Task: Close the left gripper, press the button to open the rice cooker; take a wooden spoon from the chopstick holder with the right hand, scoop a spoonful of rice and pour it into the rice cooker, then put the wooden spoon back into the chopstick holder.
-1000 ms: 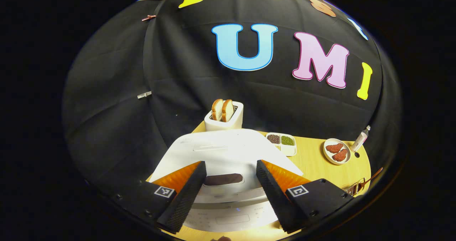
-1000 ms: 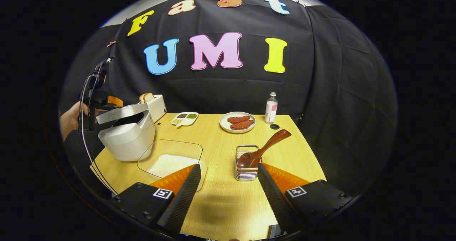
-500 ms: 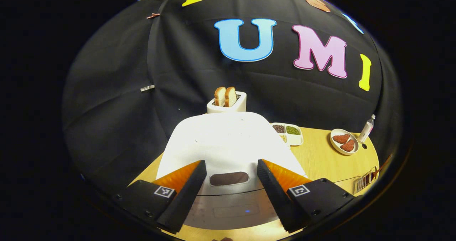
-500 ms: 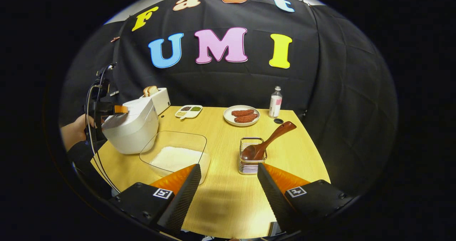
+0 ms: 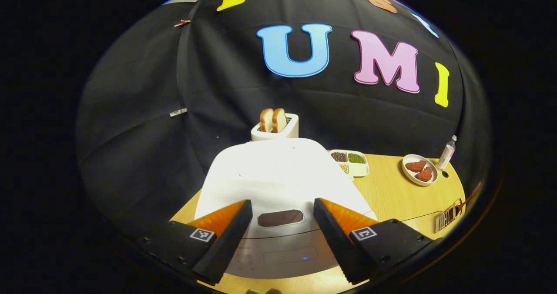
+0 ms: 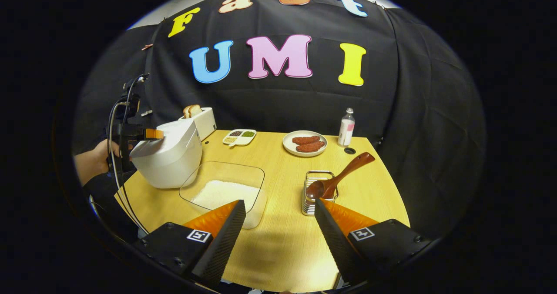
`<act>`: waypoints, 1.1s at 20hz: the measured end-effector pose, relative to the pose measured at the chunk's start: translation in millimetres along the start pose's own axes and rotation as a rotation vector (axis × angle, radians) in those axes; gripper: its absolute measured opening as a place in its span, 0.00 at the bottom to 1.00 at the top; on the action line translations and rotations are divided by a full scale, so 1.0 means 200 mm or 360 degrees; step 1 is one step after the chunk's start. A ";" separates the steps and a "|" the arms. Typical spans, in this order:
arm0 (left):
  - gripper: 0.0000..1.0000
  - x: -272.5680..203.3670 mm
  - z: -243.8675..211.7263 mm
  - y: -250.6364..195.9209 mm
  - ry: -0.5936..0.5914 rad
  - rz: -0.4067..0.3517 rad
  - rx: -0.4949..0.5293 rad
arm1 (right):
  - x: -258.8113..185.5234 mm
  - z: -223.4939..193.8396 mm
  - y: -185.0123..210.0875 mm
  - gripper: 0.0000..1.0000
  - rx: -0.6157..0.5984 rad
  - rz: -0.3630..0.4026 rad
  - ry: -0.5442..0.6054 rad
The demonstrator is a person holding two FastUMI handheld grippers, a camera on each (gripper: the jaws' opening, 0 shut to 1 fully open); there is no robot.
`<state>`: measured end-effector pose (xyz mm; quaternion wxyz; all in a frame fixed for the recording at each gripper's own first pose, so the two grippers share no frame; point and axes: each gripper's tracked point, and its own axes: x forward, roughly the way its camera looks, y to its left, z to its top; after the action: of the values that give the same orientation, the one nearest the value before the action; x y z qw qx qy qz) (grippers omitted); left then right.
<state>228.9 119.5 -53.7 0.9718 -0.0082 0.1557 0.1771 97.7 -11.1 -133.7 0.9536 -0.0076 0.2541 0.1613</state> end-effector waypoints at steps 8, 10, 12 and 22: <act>0.98 -0.65 0.30 -0.24 -0.0356 -0.0122 0.0076 | 0.03 0.41 -0.15 1.00 -0.0077 0.0027 -0.0305; 0.97 -0.81 0.32 -0.28 -0.0384 -0.0103 0.0067 | 0.00 0.52 -0.19 1.00 -0.0081 0.0050 -0.0399; 0.96 -0.97 0.35 -0.37 -0.0428 -0.0119 0.0017 | -0.04 0.59 -0.24 0.99 -0.0081 0.0057 -0.0463; 0.97 -1.38 0.39 -0.58 -0.0640 -0.0255 0.0102 | -0.50 0.64 -0.26 0.99 0.0032 -0.0187 -0.0597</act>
<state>47.6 -78.1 99.8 0.9940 0.0458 -0.0368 0.0924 93.2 -79.1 23.4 0.9920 0.0173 0.0726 0.1015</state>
